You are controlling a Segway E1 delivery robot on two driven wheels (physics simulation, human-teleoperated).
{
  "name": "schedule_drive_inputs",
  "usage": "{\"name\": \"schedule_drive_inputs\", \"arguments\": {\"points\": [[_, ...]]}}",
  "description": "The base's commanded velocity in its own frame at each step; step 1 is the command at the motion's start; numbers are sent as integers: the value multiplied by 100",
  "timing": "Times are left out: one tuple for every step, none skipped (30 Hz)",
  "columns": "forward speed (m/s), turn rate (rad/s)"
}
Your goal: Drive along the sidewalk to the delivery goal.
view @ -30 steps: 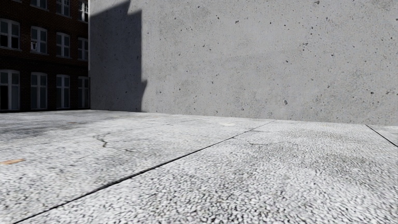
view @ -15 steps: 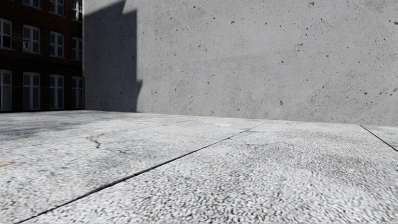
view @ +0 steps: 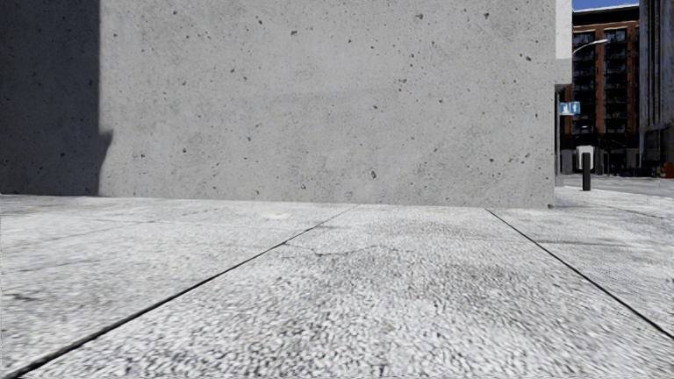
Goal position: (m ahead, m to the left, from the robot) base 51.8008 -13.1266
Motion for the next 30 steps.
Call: {"name": "schedule_drive_inputs", "arguments": {"points": [[200, -80], [200, -80], [200, -80], [200, -80], [200, -80], [200, -80], [200, -80], [200, -80], [200, -80], [200, -80], [200, -80], [200, -80], [200, -80], [200, -80], [200, -80], [200, -80], [200, -80], [200, -80], [200, -80], [200, -80], [200, -80], [200, -80], [200, -80], [200, -80], [200, -80], [200, -80], [200, -80], [200, -80], [200, -80], [200, -80]]}}
